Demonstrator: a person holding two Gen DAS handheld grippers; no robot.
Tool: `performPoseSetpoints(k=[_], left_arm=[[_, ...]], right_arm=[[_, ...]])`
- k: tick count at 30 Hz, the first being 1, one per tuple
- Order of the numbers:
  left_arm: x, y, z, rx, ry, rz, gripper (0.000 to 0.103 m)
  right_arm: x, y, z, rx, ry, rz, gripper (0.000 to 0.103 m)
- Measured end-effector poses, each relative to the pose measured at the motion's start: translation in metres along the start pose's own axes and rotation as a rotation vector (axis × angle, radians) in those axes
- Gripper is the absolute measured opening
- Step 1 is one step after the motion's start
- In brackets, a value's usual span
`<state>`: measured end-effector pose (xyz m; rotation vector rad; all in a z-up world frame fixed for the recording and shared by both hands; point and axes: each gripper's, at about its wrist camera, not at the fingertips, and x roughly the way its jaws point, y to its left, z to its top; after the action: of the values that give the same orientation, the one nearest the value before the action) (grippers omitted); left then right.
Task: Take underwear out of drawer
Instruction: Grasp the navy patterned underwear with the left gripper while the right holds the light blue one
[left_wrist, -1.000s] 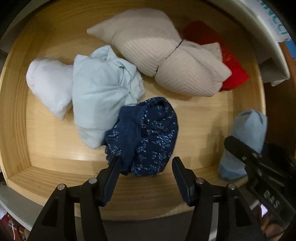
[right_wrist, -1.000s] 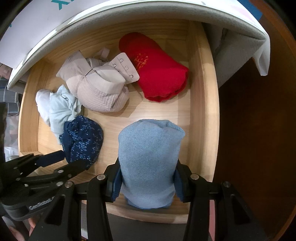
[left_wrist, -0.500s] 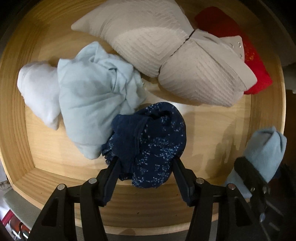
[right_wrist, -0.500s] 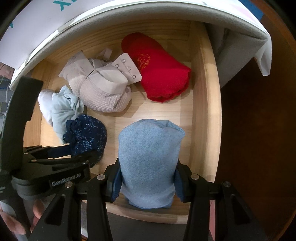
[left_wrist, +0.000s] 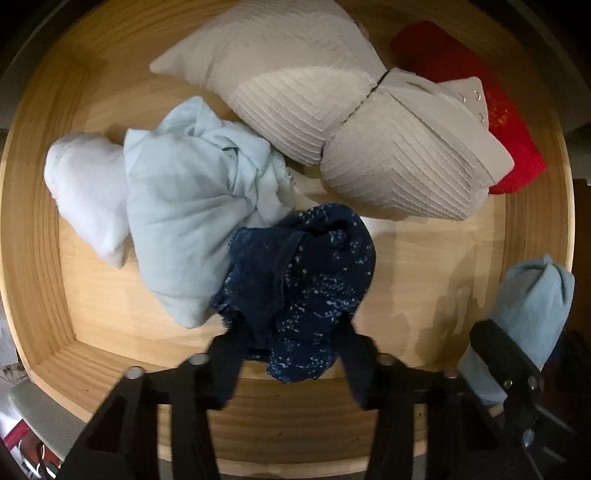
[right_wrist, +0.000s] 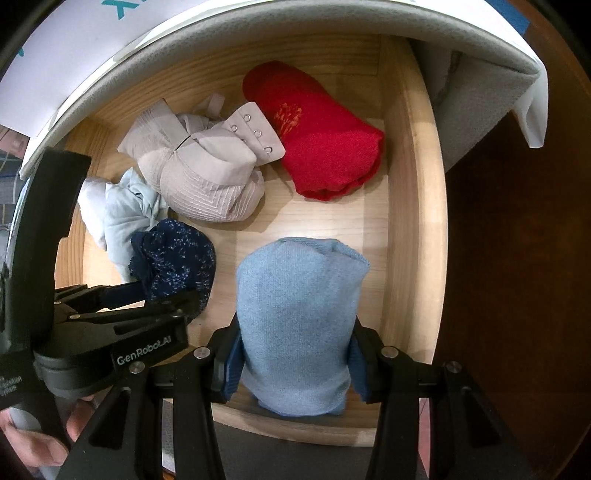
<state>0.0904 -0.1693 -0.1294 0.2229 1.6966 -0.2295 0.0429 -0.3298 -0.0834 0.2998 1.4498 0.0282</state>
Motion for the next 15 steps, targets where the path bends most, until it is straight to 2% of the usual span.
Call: performPoseSetpoints(k=[1,6,15], left_arm=[[-0.001,0.001,0.000,-0.003,0.001,-0.014,0.033],[-0.010,0.017,-0.009,-0.021,-0.005,-0.059,0.023],[-0.025,0.026,-0.037,0.010,-0.035,-0.083,0.022]], right_arm=[[0.000,0.000,0.000,0.000,0.000,-0.002,0.044],[0.000,0.003,0.002,-0.003,0.000,-0.016,0.044],[0.005,0.022,0.002,-0.031,-0.001,-0.048,0.044]])
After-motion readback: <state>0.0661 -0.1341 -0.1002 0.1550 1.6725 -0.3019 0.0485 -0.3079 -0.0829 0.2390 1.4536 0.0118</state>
